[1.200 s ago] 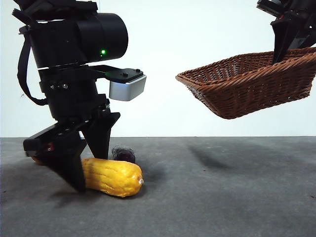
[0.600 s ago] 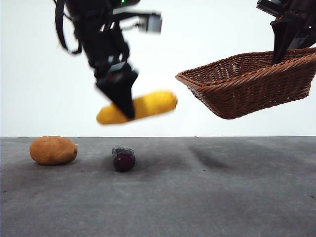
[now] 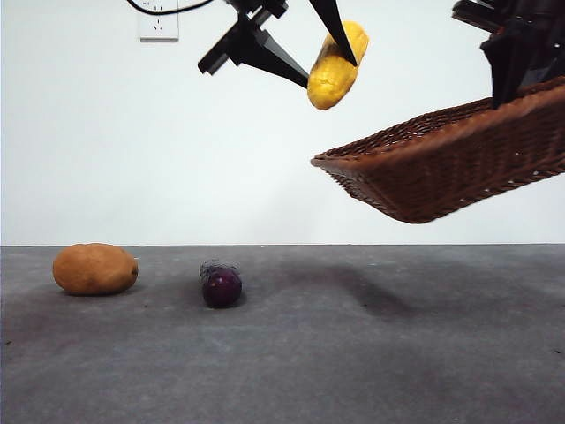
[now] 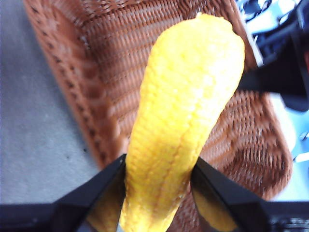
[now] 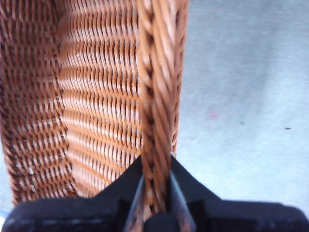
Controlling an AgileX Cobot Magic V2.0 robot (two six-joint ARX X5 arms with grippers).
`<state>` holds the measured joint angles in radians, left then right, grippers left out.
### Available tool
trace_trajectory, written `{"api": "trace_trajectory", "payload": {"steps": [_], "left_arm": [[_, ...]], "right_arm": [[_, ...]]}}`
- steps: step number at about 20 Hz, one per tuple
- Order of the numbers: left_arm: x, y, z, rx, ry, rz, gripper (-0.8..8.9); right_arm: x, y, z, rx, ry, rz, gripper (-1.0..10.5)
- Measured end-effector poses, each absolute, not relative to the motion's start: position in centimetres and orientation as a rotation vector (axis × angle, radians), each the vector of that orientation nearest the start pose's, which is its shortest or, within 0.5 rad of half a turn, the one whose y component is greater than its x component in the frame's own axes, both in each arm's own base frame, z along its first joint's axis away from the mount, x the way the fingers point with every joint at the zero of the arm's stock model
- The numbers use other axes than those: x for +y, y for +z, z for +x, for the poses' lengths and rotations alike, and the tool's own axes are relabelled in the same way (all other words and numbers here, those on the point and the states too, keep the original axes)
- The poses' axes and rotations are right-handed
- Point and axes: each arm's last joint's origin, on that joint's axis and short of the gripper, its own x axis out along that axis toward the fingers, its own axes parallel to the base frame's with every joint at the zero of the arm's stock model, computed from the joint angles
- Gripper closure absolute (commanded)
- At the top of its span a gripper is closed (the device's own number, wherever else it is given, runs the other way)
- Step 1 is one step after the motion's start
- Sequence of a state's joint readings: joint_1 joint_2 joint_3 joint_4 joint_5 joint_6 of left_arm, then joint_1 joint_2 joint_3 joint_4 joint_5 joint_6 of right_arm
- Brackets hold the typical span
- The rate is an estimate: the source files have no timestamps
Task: Help me put the vegetables on the table into the basket
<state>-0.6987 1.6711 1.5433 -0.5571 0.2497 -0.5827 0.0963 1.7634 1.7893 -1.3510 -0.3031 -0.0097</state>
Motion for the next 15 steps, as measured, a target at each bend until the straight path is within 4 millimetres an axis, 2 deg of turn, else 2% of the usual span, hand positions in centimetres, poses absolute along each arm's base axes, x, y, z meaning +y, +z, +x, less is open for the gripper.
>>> {"api": "trace_trajectory", "payload": {"steps": [4,7,9,15], "left_arm": [[-25.1,31.3,29.2,1.012,-0.622,-0.422,7.90],[-25.4,29.9,29.9,1.052,-0.578,-0.437,4.79],[-25.3,29.7,30.1,1.048,-0.552,-0.440,3.20],[-24.8,29.9,30.5,1.038,-0.532,-0.442,3.02]], "right_arm": [[6.8,33.6,33.0,1.331,0.414,0.075,9.6],[8.5,33.6,32.6,1.336,0.461,0.038,9.6],[8.7,33.6,32.6,1.336,0.470,0.032,9.6],[8.4,33.6,32.6,1.334,0.444,0.013,9.6]]}}
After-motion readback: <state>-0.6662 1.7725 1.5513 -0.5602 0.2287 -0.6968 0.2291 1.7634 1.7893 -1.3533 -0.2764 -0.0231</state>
